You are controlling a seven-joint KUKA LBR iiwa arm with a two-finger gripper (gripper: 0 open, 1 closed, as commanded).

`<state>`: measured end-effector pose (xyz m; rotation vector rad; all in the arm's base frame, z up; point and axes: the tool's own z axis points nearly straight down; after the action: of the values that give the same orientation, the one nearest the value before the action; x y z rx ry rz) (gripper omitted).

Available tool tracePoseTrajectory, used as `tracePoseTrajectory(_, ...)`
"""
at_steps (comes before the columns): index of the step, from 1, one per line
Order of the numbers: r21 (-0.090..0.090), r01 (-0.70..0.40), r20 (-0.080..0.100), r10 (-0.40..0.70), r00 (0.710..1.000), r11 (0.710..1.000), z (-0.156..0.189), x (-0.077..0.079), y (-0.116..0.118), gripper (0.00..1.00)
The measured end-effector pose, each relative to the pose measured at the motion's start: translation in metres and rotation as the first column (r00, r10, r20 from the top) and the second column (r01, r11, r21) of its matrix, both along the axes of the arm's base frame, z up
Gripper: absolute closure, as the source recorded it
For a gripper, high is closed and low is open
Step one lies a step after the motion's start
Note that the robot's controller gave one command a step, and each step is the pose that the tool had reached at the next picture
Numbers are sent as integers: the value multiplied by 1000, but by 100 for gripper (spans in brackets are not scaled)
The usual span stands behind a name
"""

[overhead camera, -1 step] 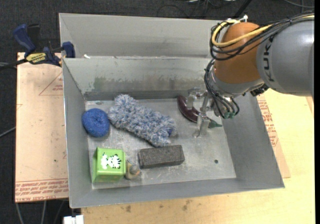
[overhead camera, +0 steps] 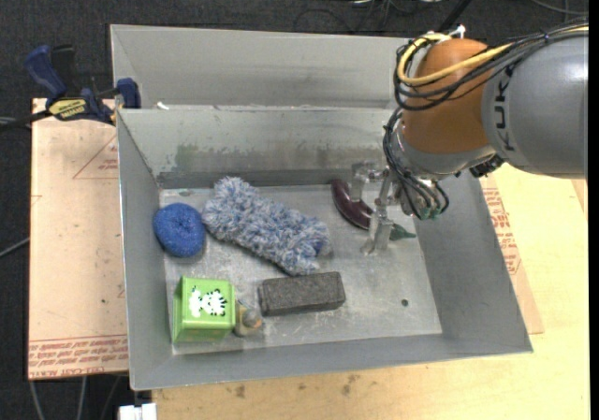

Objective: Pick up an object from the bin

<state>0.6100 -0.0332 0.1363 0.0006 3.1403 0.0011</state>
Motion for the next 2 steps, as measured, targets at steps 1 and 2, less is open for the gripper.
tracePoseTrajectory(1,-3,-55,5,56,998,998,-15,5,17,0)
tracePoseTrajectory(2,0,-94,1,94,996,996,-49,4,83,0)
